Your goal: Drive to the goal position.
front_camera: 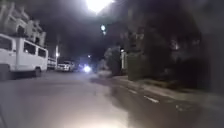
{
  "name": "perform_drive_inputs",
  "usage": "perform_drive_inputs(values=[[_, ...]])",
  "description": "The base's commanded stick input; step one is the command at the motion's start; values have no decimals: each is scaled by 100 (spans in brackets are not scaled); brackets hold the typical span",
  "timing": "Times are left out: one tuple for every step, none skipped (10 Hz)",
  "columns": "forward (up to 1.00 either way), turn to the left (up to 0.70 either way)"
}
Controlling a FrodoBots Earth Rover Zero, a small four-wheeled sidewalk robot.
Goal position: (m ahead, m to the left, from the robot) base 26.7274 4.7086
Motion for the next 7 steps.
perform_drive_inputs(values=[[70, 0], [70, 0], [70, 0], [70, 0], [70, 0], [70, 0], [70, 0]])
